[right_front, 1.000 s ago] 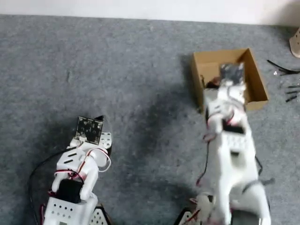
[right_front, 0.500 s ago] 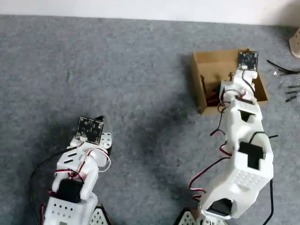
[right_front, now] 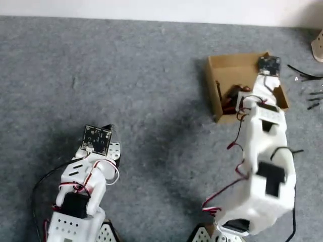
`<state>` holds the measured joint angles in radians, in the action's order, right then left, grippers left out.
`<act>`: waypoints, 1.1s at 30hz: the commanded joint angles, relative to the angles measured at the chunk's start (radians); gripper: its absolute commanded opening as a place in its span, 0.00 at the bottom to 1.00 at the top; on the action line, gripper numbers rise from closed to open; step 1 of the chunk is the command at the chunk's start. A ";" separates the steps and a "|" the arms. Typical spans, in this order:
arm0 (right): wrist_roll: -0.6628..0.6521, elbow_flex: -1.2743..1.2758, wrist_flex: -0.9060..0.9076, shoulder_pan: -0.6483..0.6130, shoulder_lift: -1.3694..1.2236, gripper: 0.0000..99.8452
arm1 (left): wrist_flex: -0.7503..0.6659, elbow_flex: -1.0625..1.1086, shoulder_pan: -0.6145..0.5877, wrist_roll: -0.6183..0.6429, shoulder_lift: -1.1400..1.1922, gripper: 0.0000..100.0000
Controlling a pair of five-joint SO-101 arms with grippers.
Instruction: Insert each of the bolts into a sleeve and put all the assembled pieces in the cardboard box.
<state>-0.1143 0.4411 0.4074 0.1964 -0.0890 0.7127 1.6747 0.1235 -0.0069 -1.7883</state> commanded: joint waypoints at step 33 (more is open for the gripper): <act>0.064 1.374 0.507 -0.263 1.840 0.29 | 0.416 0.022 -0.064 -0.006 -0.008 0.01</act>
<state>-0.0453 1.6732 0.7956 -0.0813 1.7553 0.9950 1.6747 0.0928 -0.0084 -1.7883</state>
